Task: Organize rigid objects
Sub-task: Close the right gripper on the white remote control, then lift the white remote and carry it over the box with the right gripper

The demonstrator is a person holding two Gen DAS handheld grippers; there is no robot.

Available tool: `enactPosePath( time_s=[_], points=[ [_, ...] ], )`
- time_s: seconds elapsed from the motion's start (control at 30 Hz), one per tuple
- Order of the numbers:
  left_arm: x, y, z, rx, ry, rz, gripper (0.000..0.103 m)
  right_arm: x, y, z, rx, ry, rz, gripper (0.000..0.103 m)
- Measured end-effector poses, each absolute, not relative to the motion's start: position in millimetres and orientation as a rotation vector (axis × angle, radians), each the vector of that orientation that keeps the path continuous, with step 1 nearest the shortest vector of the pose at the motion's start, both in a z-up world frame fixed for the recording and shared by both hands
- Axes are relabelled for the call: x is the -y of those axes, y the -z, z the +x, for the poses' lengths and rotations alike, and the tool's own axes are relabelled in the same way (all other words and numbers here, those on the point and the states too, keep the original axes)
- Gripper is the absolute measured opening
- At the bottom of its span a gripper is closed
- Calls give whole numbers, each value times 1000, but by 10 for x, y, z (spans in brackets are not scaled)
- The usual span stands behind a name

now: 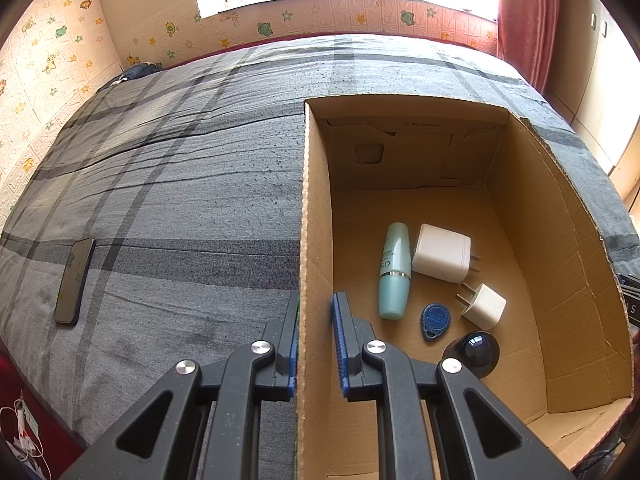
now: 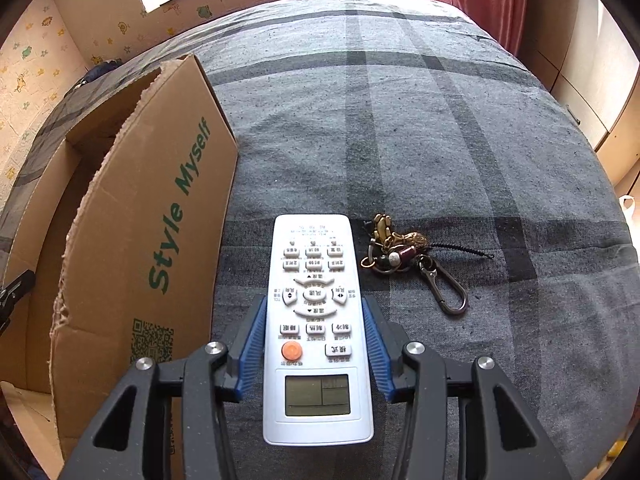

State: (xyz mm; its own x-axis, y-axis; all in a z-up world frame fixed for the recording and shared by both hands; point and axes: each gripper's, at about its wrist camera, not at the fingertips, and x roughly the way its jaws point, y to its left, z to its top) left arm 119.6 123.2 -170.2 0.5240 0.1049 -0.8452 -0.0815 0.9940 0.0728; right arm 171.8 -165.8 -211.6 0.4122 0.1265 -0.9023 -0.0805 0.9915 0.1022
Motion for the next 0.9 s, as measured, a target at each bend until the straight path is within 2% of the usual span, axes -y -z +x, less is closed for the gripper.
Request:
enactPosePath(
  time_s=[0.9],
  points=[
    [-1231,1698,1193,-1014,-109,28,15,1412,1074,1770,-1056,-147,-7,50]
  ],
)
